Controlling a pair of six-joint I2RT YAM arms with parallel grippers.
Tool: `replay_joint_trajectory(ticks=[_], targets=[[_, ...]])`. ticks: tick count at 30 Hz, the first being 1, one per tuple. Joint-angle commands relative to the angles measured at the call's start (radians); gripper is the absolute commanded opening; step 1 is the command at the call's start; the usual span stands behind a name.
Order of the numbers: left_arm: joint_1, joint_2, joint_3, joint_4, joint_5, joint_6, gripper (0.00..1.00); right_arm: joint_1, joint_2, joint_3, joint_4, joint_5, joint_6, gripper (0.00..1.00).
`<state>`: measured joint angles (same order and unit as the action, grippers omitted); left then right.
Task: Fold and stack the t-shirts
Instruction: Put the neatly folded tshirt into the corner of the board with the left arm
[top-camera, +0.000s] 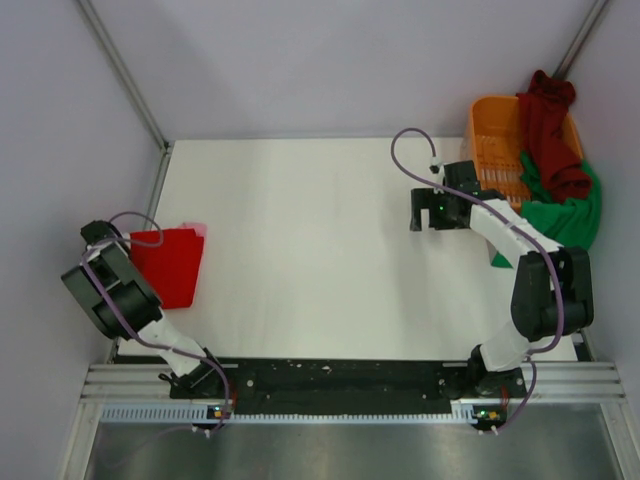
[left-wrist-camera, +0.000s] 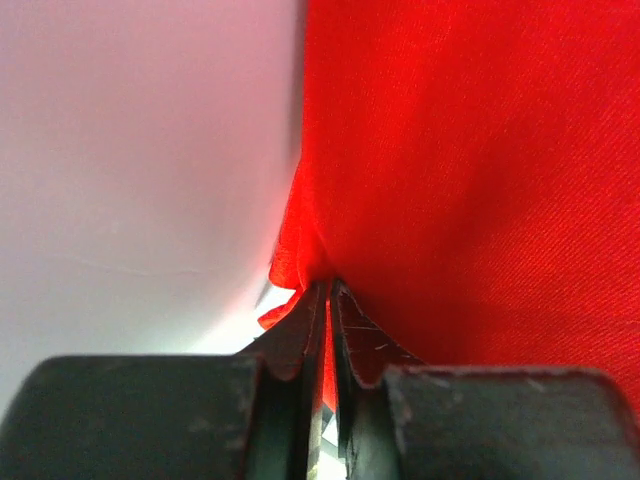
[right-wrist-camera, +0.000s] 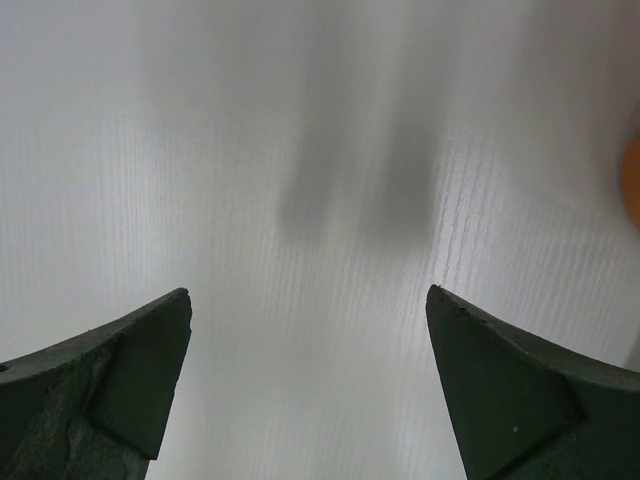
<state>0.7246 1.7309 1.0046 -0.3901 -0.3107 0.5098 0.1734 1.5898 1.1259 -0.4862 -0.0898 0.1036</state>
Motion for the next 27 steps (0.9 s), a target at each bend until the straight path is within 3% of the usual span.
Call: replay_joint_trajectory(ticks=[1, 9, 14, 16, 18, 22, 25, 27], targets=[[0.004, -0.043, -0.015, 0.050, 0.004, -0.033, 0.14, -0.008, -0.067, 0.015, 0.006, 0.035, -0.012, 0.99], [-0.083, -0.261, 0.037, -0.095, 0.120, -0.036, 0.44, -0.008, -0.114, -0.020, 0.064, 0.055, 0.008, 0.99], [-0.333, -0.421, 0.014, -0.159, 0.231, -0.034, 0.60, -0.006, -0.189, -0.064, 0.121, 0.073, 0.019, 0.99], [-0.449, -0.436, 0.031, -0.184, 0.347, -0.056, 0.74, -0.006, -0.218, -0.086, 0.155, 0.073, 0.027, 0.99], [-0.555, -0.433, 0.052, -0.175, 0.415, -0.066, 0.99, -0.006, -0.249, -0.106, 0.184, 0.067, 0.036, 0.99], [-0.764, -0.401, 0.083, -0.104, 0.444, -0.088, 0.99, -0.008, -0.329, -0.170, 0.259, 0.053, 0.038, 0.99], [-0.807, -0.378, 0.037, 0.020, 0.577, -0.135, 0.99, -0.006, -0.395, -0.250, 0.357, 0.051, 0.033, 0.99], [-0.807, -0.372, -0.042, 0.198, 0.674, -0.194, 0.99, -0.006, -0.433, -0.319, 0.434, 0.065, 0.033, 0.99]])
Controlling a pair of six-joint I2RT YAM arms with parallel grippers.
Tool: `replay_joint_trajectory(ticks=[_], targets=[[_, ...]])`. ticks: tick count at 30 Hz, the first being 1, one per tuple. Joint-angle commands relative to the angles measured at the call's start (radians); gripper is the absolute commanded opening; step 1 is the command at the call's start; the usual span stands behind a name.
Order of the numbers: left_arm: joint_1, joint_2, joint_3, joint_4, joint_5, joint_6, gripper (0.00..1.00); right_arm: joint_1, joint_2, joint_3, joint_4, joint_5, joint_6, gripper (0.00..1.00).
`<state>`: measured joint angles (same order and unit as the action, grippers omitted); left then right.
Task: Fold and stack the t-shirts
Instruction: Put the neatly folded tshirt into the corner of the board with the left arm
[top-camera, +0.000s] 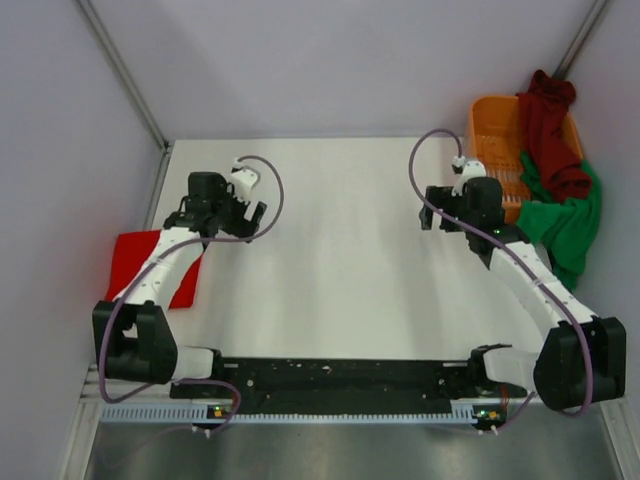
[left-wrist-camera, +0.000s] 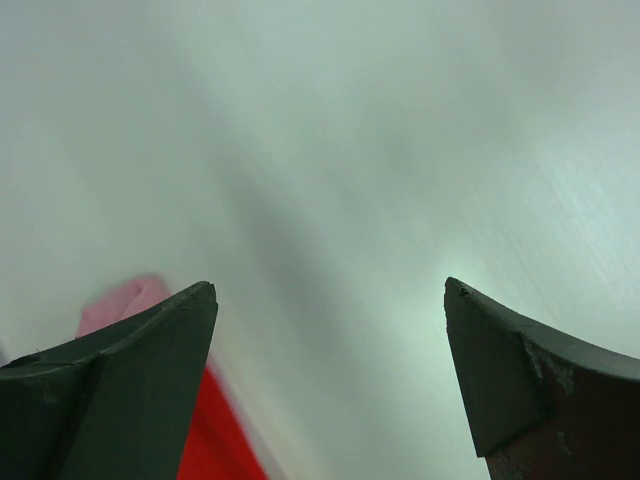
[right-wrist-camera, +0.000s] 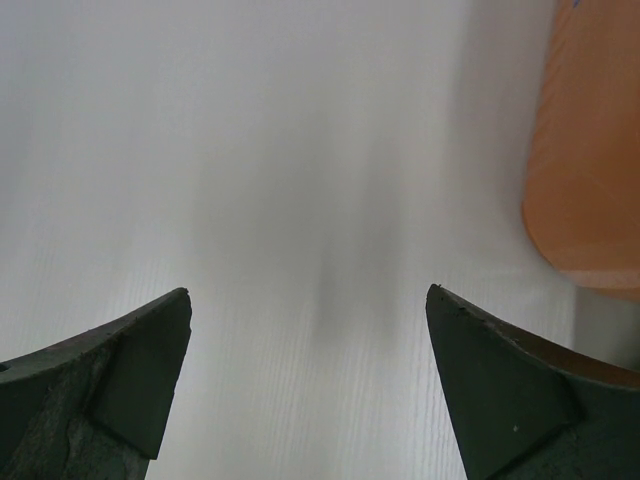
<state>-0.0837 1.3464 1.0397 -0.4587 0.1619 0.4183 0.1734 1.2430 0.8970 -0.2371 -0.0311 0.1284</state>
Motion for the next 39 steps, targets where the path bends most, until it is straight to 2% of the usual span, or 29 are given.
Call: replay_joint_trajectory(ticks=[1, 3, 6, 8, 11, 15, 19, 22, 39], targets=[[0.001, 0.013, -0.130, 0.366, 0.230, -0.128, 0.99, -0.006, -0.103, -0.122, 0.226, 0.016, 0.004, 0.99], [0.001, 0.016, -0.220, 0.551, 0.275, -0.189, 0.99, -0.006, -0.141, -0.205, 0.323, 0.055, -0.010, 0.99], [0.001, 0.034, -0.315, 0.737, 0.268, -0.257, 0.99, -0.006, -0.194, -0.321, 0.455, 0.114, -0.044, 0.99], [0.001, 0.052, -0.354, 0.811, 0.239, -0.260, 0.99, -0.006, -0.221, -0.394, 0.563, 0.128, -0.064, 0.99], [0.002, 0.062, -0.374, 0.796, 0.234, -0.227, 0.99, -0.006, -0.241, -0.472, 0.686, 0.120, -0.078, 0.99], [0.002, 0.048, -0.487, 0.963, 0.234, -0.207, 0.99, -0.006, -0.232, -0.547, 0.788, 0.154, -0.090, 0.99], [0.002, 0.049, -0.486, 0.942, 0.255, -0.204, 0.99, -0.008, -0.226, -0.605, 0.858, 0.158, -0.111, 0.99], [0.004, 0.062, -0.471, 0.928, 0.222, -0.208, 0.99, -0.006, -0.208, -0.635, 0.915, 0.143, -0.121, 0.99], [0.004, 0.068, -0.458, 0.904, 0.220, -0.194, 0.99, -0.008, -0.159, -0.638, 0.944, 0.132, -0.116, 0.99]])
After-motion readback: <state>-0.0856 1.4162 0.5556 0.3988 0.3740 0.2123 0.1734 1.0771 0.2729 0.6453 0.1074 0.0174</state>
